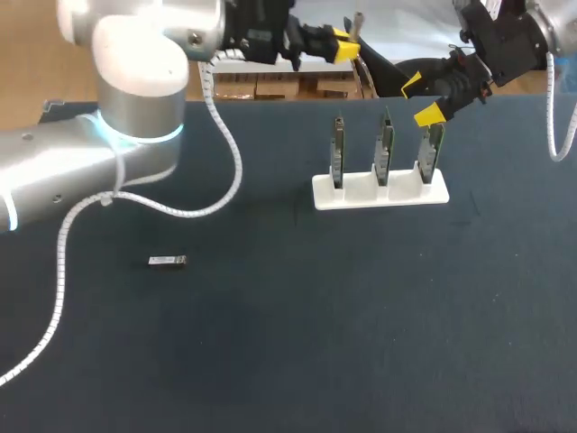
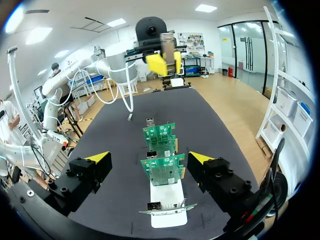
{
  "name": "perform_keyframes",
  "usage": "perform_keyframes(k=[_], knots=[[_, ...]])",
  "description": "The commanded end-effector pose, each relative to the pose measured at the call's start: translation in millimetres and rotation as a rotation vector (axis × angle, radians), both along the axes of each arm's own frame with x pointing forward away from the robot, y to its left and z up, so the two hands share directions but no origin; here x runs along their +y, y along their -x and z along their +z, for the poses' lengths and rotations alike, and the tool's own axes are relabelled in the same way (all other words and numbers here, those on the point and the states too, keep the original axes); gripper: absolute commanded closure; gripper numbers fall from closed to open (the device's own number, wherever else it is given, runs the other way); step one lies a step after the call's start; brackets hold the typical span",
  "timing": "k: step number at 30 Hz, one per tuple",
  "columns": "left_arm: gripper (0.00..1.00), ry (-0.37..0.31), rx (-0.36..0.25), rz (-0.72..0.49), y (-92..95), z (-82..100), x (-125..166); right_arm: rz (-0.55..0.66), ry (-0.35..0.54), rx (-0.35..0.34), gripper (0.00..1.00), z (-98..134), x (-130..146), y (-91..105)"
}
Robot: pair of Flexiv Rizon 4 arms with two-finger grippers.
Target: Pick up the optical module with the left hand, and insert it into the network port with the right hand.
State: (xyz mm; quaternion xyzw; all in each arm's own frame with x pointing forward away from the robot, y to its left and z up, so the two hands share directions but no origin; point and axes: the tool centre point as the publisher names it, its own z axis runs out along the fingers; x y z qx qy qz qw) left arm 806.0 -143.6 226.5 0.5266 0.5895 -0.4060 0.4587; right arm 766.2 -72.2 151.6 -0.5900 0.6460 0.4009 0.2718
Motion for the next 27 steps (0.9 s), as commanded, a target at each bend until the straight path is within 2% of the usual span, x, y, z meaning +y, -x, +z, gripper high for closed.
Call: perform_keyframes(k=[1, 11, 21, 25, 27], knots=[[1.0, 0.071, -0.021, -0.009, 2.5, -7.5, -17, -0.003, 0.002, -0.002, 0.0, 0, 0, 1.1], [1.0, 0.124, 0.035, -0.018, 19.3, -19.0, -34, -0.003, 0.002, -0.002, 0.0, 0, 0, 1.1], [1.0, 0.139, 0.018, -0.037, 32.2, -29.1, -43, -0.003, 0.002, -0.002, 0.0, 0, 0, 1.1], [1.0, 0.169, 0.05, -0.024, 35.6, -32.0, -43, -0.003, 0.002, -0.002, 0.0, 0, 0, 1.1], [1.0, 0.154, 0.046, -0.02, 37.4, -34.7, -43, -0.003, 0.002, -0.002, 0.0, 0, 0, 1.1]])
